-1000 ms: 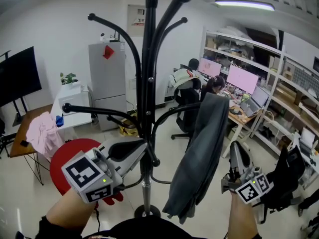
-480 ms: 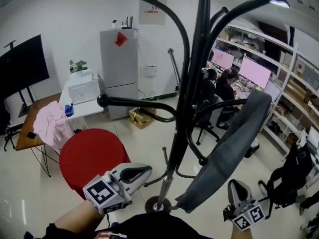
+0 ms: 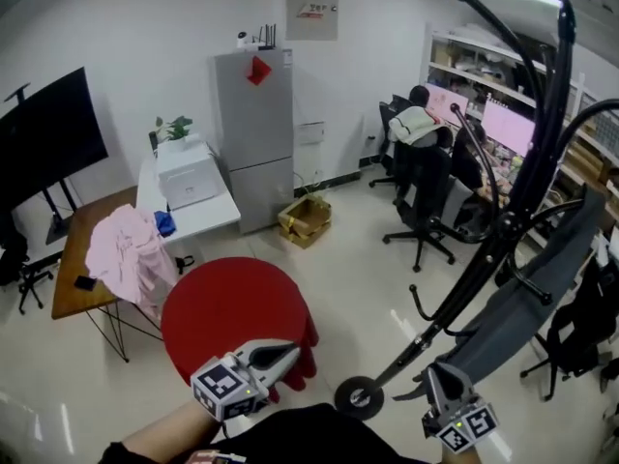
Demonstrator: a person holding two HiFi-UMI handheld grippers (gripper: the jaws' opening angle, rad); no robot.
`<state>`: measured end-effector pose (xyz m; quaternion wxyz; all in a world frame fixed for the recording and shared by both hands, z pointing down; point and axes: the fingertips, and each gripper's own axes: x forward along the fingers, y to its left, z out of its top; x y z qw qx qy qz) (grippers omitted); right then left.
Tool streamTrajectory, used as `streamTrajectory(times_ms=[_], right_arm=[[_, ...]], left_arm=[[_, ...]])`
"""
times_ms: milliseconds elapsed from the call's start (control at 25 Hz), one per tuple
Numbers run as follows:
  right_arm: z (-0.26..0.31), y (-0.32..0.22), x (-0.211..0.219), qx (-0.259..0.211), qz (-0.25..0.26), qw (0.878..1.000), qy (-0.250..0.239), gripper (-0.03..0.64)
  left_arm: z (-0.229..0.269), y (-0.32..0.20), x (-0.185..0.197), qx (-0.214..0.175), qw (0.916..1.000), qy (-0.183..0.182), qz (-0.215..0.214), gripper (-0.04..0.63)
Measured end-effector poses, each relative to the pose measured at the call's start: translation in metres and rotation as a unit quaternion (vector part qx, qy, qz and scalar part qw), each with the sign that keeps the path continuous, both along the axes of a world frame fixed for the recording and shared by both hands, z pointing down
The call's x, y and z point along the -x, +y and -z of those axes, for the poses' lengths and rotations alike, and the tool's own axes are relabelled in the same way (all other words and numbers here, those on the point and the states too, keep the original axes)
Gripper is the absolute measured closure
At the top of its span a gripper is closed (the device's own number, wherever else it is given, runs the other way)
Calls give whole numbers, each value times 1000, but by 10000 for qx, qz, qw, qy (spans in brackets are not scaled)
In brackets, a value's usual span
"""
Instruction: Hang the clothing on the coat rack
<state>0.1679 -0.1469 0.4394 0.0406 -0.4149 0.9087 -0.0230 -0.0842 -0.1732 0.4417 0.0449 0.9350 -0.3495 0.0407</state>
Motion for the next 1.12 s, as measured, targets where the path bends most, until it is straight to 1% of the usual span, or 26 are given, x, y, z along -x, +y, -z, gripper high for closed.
streamTrajectory(times_ms=[80,160,320,400,480,600,720,840,920,1000,1120], right_arm=[[-2,-3,54,42,296,9995,88,583],[-5,-10,102,78,627,9978,214,583],[-23,-36,184,140,1422,9890,384,583],[-35,-50,217,150,1696,9844,436,583],[-46,-67,248,202,1928,9797,515,584],[-71,-82,290,446,2364,9681,699,584],[-92,-92,329,694,2726,9562,815,601],[-109,-94,366,988,2838,9499,855,606],[-119,-89,392,1110,2826,9488,876,612],[-129,-86,418,1195,2758,9496,890,617],[-138,-77,452,1459,2589,9523,693,617]], left_arm=[[-14,2,37,73,9999,-75,130,595],[-25,2,72,169,9992,-40,351,595],[-48,4,132,359,9934,81,1082,595],[-59,1,155,447,9896,136,1357,595],[-66,-4,175,558,9844,193,1656,595],[-77,0,204,782,9725,311,2170,595],[-89,6,234,820,9639,346,2509,595],[-98,11,264,905,9596,384,2637,595],[-107,12,285,1003,9597,494,2579,595],[-119,13,301,1093,9628,560,2407,595],[-130,18,320,1213,9689,375,2126,595]])
